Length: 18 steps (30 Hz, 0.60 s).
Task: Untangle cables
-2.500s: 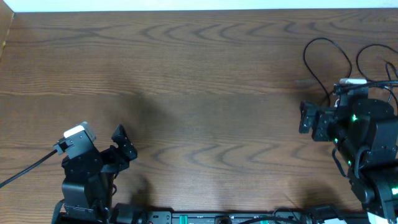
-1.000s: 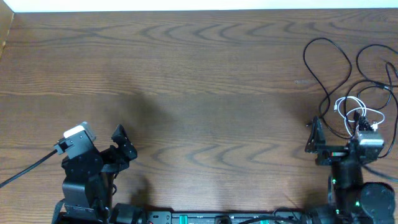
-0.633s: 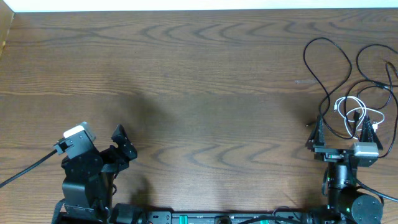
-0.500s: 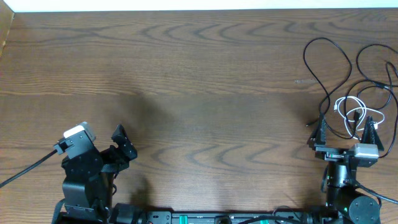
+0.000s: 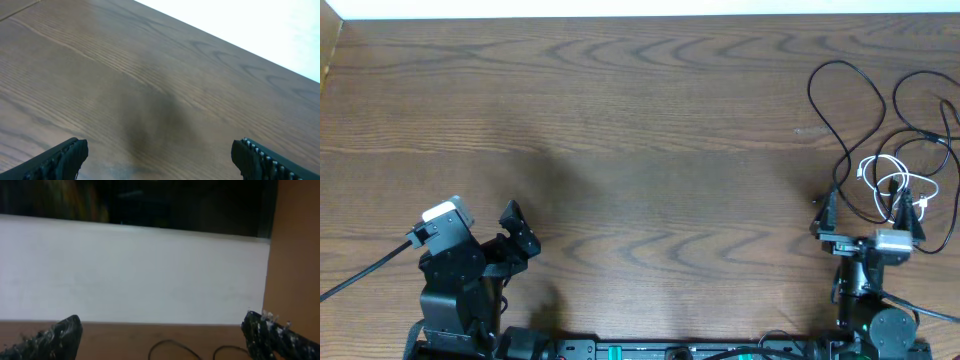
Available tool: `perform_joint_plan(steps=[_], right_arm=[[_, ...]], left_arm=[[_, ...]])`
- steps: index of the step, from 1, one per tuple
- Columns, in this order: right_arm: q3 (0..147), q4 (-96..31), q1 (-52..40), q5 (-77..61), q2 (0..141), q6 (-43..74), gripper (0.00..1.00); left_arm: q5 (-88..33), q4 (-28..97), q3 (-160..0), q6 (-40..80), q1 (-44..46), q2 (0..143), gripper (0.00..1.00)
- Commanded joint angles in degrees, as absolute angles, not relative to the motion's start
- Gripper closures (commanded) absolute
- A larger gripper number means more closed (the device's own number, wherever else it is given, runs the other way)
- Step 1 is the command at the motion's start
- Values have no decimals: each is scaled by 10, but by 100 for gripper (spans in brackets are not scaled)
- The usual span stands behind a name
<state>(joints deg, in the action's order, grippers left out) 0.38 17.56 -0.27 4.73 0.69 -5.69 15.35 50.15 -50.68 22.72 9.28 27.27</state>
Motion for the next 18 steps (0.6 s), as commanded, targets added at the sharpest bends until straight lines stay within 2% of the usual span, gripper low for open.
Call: perform_joint_plan(steps=[1,8,14,18], right_arm=[[3,106,-1,36,3,-74,1],[3,-45,-1,30,3,-36,1],[3,-42,0,29,3,-36,1],[3,-36,0,74,3,32,1]], left_arm=[[160,502,-505,232,95,273,3],[160,502,-505,232,95,273,3],[160,506,-505,232,95,273,3],[160,506,-505,232,95,273,3]])
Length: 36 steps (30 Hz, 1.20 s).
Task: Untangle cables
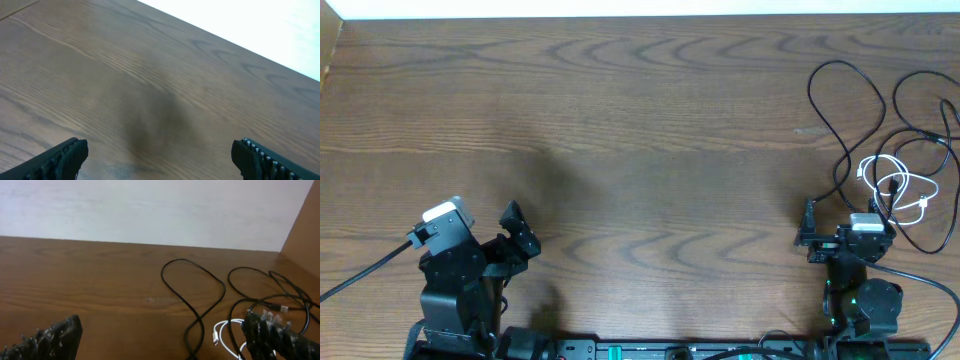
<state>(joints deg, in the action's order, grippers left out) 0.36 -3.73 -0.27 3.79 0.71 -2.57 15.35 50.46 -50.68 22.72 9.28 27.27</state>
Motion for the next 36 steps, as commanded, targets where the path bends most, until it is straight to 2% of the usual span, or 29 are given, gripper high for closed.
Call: perform_joint_plan(steps=[1,4,10,36], right_arm=[[3,-34,0,93,3,53,1],[3,-29,0,124,3,89,1],[3,-32,-1,97,3,17,1],[3,-33,-1,87,3,16,1]], left_arm=[[160,506,-505,232,95,273,3],[160,506,-505,232,95,273,3],[160,506,-505,232,95,273,3],[160,506,-505,232,95,273,3]])
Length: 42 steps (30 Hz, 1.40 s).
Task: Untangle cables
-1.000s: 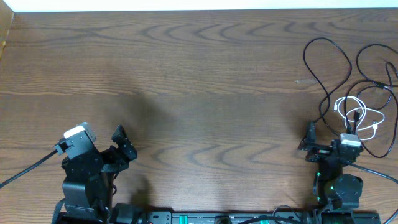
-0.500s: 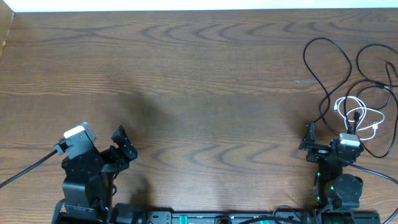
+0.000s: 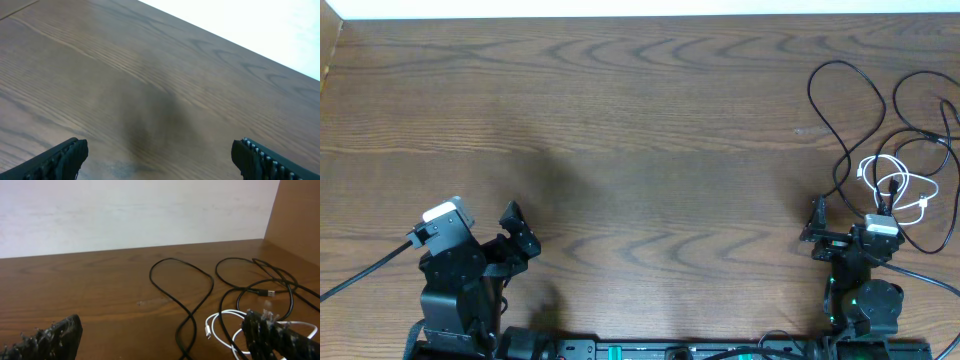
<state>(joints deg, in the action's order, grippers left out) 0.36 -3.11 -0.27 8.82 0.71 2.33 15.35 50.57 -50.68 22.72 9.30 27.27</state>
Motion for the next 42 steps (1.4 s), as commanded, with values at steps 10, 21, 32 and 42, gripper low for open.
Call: perform_joint_plan(steps=[10,21,32,42], right_arm=[[3,-33,-1,87,3,16,1],[3,-33,-1,87,3,16,1],[3,-33,-1,87,3,16,1],[3,-33,-1,87,3,16,1]], left_arm=[[160,506,-505,232,95,273,3],[160,506,-505,232,95,273,3],[160,506,-505,232,95,273,3],[153,537,-492,225,62,248,3]])
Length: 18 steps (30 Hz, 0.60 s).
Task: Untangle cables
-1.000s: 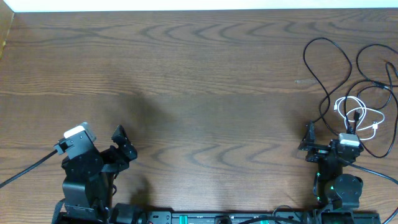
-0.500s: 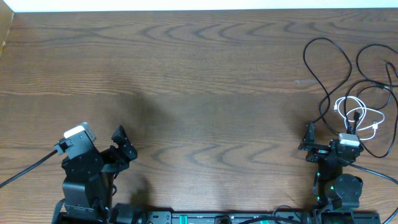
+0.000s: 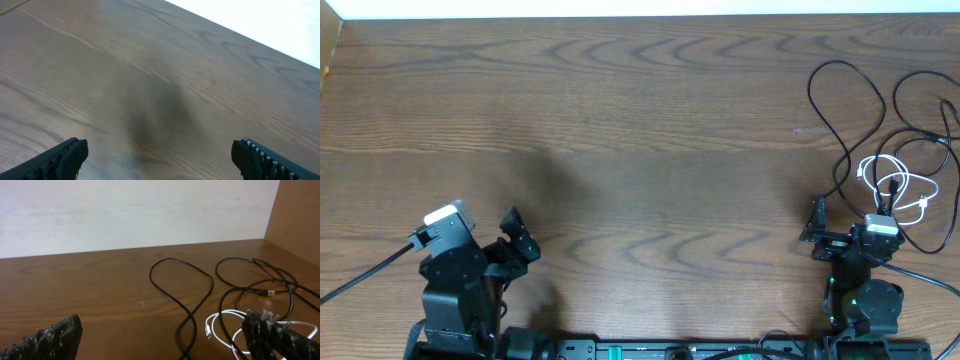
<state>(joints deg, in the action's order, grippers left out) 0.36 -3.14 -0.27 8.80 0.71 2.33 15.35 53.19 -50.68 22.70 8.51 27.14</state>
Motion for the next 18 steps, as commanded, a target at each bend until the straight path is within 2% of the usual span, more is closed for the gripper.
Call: perform_joint_plan(steps=[1,7,12,18], right_arm=[[3,-33,-1,87,3,16,1],[3,-33,-1,87,3,16,1],[3,-33,-1,87,3,16,1],[3,-33,-1,86,3,17,1]], left_arm=[[152,535,-482,224,54,237,3],[79,432,-340,171,-13,116,3],[63,316,-235,168,-19,52,3],[19,211,-162,96,-19,15,3]])
